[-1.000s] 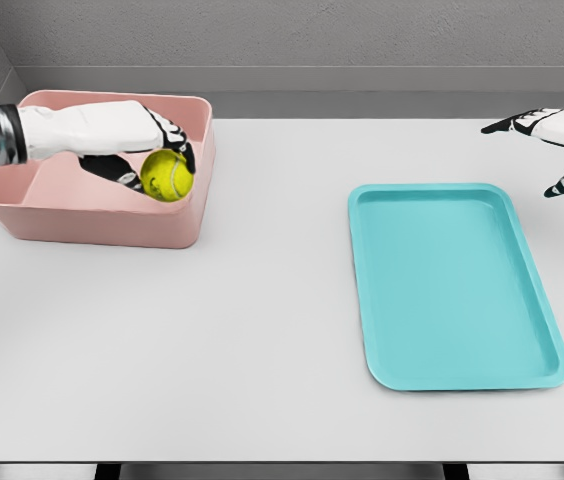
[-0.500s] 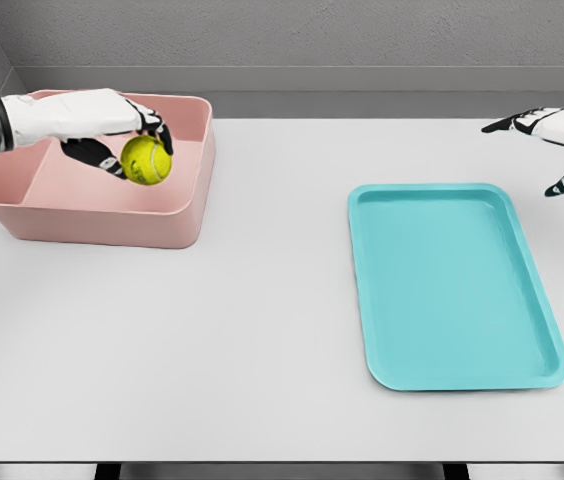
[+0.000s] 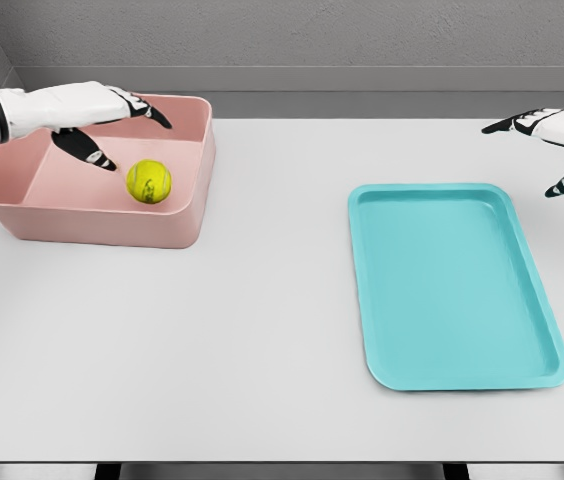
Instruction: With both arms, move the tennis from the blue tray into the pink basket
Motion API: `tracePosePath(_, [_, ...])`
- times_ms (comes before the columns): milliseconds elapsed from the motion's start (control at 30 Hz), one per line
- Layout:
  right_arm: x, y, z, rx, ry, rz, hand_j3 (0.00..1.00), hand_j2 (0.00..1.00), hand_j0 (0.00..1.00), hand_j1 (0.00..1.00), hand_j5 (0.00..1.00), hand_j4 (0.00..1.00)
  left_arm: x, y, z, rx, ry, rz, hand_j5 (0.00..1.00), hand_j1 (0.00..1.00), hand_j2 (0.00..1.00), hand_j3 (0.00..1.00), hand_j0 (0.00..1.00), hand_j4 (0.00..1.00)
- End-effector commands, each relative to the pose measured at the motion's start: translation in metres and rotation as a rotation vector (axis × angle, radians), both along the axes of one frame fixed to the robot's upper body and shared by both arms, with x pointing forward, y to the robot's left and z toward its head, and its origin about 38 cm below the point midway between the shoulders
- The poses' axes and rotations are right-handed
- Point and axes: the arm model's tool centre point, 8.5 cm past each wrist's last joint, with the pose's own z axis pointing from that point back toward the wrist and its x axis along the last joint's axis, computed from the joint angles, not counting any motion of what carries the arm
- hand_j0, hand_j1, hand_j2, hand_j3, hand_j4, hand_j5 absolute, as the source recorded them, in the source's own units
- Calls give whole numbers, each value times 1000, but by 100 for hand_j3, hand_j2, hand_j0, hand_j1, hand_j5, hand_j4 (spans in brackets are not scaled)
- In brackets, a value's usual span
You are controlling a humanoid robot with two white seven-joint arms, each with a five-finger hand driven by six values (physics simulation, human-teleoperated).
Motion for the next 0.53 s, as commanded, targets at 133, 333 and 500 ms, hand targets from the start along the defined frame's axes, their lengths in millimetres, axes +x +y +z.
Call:
tracePosePath(133, [0,0,2,6,-2,-3,100,100,100,100,100,100,1,2,6,-25,-12,11,93,93,93,93,93,93])
tracePosePath(333, [0,-1,1,5,-1,-4,100,100,100,100,100,100,-55,15,40,-78,-81,-78,100,100,100,100,100,100])
tracePosePath(500, [0,-1,1,5,-1,-4,100,100,100,100,100,100,-82,35,43,-84,-77,-65,100,100,100,100,100,100])
